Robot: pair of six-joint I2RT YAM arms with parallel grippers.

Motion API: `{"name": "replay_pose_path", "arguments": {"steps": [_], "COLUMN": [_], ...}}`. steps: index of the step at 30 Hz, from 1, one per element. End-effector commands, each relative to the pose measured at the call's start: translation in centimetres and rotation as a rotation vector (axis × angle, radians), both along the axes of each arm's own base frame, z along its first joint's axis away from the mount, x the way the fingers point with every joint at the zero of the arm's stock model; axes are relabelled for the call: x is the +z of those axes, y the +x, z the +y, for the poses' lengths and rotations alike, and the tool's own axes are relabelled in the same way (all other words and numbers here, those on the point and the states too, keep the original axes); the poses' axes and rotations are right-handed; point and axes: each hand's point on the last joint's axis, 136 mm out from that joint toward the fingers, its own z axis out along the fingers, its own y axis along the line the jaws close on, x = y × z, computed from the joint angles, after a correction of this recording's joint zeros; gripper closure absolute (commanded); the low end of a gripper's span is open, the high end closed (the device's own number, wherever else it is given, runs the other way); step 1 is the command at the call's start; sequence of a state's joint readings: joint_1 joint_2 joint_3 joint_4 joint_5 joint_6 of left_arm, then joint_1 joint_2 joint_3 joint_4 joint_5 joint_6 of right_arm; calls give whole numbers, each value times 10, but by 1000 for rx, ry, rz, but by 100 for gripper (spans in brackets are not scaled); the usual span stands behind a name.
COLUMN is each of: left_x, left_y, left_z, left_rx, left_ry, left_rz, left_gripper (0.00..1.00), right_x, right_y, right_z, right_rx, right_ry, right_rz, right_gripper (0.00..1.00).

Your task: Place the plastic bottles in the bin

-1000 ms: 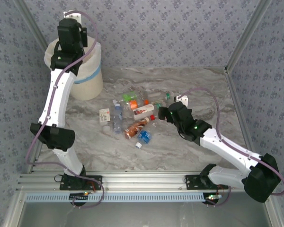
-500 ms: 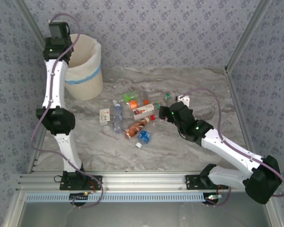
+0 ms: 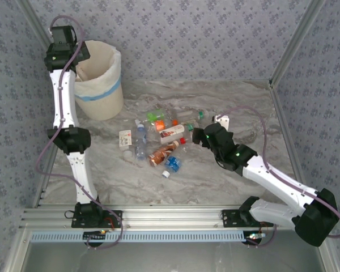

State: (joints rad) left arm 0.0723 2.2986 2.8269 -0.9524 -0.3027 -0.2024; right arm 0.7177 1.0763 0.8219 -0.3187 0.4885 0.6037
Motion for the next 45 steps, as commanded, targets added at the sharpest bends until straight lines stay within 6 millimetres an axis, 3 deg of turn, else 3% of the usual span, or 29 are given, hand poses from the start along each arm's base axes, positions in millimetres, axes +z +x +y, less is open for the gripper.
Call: {"name": "replay_pose_path", "arguments": {"steps": [1, 7, 14, 18, 22, 28, 33, 38, 42, 45], "left_x": [24, 39, 97, 115, 119, 108, 96, 54, 16, -3], "left_y": [-11, -23, -58, -80, -100, -129, -150, -163, -171, -175], "left_z": [-21, -67, -111, -135, -155, -166, -164, -165, -165, -167], "left_rx": [-77, -274, -470, -534, -567, -566, -518, -483, -454, -447], "left_ry": [-129, -320, -476, -472, -421, -408, -459, -539, -575, -594], "left_rz": [-60, -82, -183, -195, -190, -289, -332, -275, -194, -149], "left_gripper": [0, 1, 1, 0, 1, 1, 1, 1, 1, 1], "right_x": [0, -15, -45, -54, -61, -86, -107, -122, -125, -131], "right_y": [-3, -2, 1, 4, 1, -14, -28, -32, -33, -41], "right_z": [-8, -11, -8, -1, 8, 15, 44, 67, 98, 108], "right_rx": [-35, -31, -43, -10, 122, 64, 27, 11, 141, 171], "right_ry": [-10, -17, 64, 78, 6, 113, 211, 205, 197, 120], "right_rz": [-6, 46, 183, 215, 236, 392, 461, 462, 486, 506], "right_gripper": [0, 0, 0, 0, 0, 0, 1, 1, 3, 3]}}
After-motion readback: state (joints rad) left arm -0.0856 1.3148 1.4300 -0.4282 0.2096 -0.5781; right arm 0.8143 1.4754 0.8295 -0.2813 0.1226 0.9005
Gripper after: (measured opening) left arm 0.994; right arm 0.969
